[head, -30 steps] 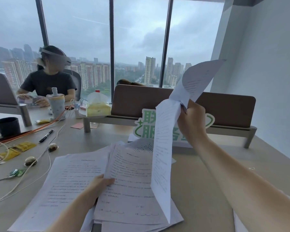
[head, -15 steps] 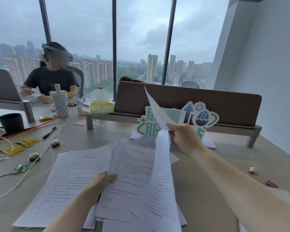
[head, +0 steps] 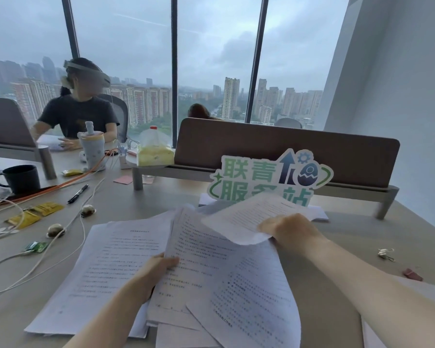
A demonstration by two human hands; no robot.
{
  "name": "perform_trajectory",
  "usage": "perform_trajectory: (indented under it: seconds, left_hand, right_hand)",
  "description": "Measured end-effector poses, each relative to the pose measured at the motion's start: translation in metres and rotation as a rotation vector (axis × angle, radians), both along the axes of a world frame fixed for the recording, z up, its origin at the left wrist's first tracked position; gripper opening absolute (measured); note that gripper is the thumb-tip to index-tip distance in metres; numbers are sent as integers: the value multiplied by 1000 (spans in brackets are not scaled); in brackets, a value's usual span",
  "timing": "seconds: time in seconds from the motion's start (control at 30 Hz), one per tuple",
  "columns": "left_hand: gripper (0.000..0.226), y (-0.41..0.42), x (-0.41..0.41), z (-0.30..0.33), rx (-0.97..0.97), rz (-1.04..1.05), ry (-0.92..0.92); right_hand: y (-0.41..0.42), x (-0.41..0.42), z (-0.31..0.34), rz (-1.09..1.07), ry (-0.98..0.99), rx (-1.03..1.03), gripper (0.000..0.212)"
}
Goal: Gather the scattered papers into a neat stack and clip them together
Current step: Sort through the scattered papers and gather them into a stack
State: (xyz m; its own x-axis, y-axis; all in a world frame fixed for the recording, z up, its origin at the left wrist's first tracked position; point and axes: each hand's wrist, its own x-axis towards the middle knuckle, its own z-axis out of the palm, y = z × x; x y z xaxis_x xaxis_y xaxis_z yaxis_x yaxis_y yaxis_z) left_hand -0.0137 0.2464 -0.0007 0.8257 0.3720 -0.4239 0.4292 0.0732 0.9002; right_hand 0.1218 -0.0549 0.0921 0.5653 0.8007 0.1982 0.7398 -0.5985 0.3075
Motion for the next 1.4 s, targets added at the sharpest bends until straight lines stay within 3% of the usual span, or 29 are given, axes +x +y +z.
perform_trajectory:
  seconds: [0.17,0.27,0.37,0.53,0.73,0.97,1.23,1.4]
  left_hand:
    - [14,-1,0,1,-15,-10,12]
    - [16,-1,-1,2,-19,-18,12]
    - [15,-2,-1,1,-3,-19,12]
    - [14,-3,1,0,38,-41,8]
    - [16,-10,8,0,82,-67,-14]
    - [17,-28,20,3,-12,-36,-17]
    - [19,-61,26,2,-105,-114,-20]
    - [23,-89,25,10,-140,-232,-52]
  right_hand:
    - [-31,8,-36,109,78,-32,53]
    - [-37,0,-48,100,254,-96,62]
    - [-39,-3,-59,55,364,-148,64]
    - [-53,-6,-71,-27,378,-171,68]
    - [-77,-9,-75,-192,451,151,49]
    - [-90,-24,-60,-209,583,454,49]
    - [-90,-46,-64,-210,748,319,53]
    - [-98,-51,-77,-254,814,410,56]
